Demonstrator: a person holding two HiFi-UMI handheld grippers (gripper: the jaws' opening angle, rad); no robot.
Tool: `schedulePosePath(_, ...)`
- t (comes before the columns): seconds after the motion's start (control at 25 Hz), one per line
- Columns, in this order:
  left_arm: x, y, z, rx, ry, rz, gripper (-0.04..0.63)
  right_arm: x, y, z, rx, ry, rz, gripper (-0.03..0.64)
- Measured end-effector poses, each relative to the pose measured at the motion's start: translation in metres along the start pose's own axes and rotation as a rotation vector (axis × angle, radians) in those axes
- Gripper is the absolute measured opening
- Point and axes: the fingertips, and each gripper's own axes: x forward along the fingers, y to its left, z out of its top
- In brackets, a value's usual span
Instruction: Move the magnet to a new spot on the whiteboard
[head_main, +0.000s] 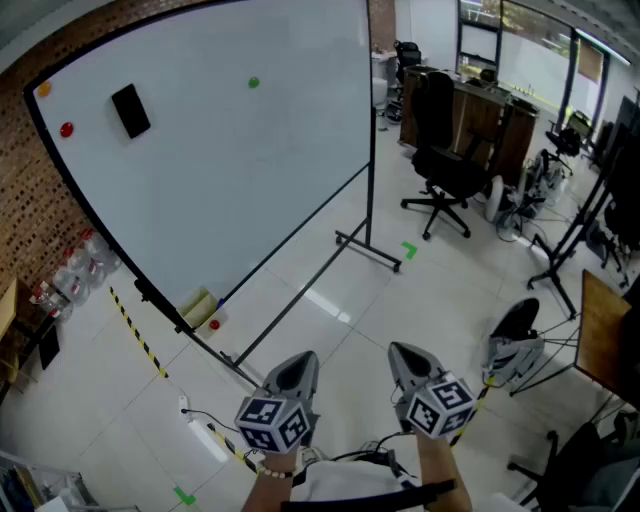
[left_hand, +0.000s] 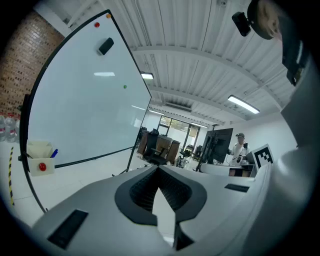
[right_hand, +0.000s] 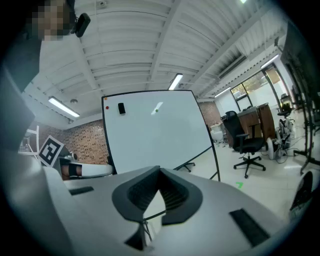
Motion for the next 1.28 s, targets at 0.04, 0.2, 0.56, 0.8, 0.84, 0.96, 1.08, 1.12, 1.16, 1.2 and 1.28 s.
schedulePosePath(0.04,0.004,-0.004,0.000,0.001,-0.001,0.002,-0.002,-0.003,-0.006,0.002,-0.001,0.000,0.000,0.009)
schedulePosePath(0.2,0.018,-0.021,-0.004,0.005,-0.003,0.013,-0.002,-0.014,-0.031,0.006,0.002,0.001,0.001,0.009)
schedulePosePath(0.56,0.031,-0.040,-0.028,-0.015,0.011,0.061,-0.002,-0.030,-0.068,-0.003,0.027,0.019,0.025,0.009)
schedulePosePath(0.8,0.047,-0.025,-0.016,-0.011,-0.007,0.078,-0.002,-0.006,-0.073,-0.004,0.027,0.031,0.052,0.009)
schedulePosePath(0.84,0.052,-0.022,-0.014,-0.009,-0.011,0.079,-0.002,-0.001,-0.074,-0.004,0.025,0.033,0.053,0.009)
schedulePosePath(0.96,0.072,-0.004,-0.003,-0.005,-0.027,0.075,-0.002,0.023,-0.082,0.001,0.011,0.031,0.058,0.009)
schedulePosePath(1.08,0.107,0.019,0.015,-0.005,-0.042,0.068,-0.002,0.061,-0.099,0.013,-0.004,0.023,0.063,0.009)
schedulePosePath(1.12,0.120,0.028,0.023,-0.001,-0.047,0.067,-0.002,0.076,-0.104,0.019,-0.009,0.021,0.065,0.009)
schedulePosePath(1.16,0.132,0.038,0.032,0.007,-0.051,0.068,-0.002,0.092,-0.108,0.025,-0.017,0.019,0.069,0.009)
schedulePosePath(1.2,0.144,0.048,0.042,0.014,-0.056,0.071,-0.002,0.109,-0.110,0.031,-0.025,0.017,0.074,0.009)
schedulePosePath(1.28,0.163,0.072,0.064,0.021,-0.070,0.077,-0.002,0.145,-0.111,0.044,-0.042,0.015,0.085,0.009)
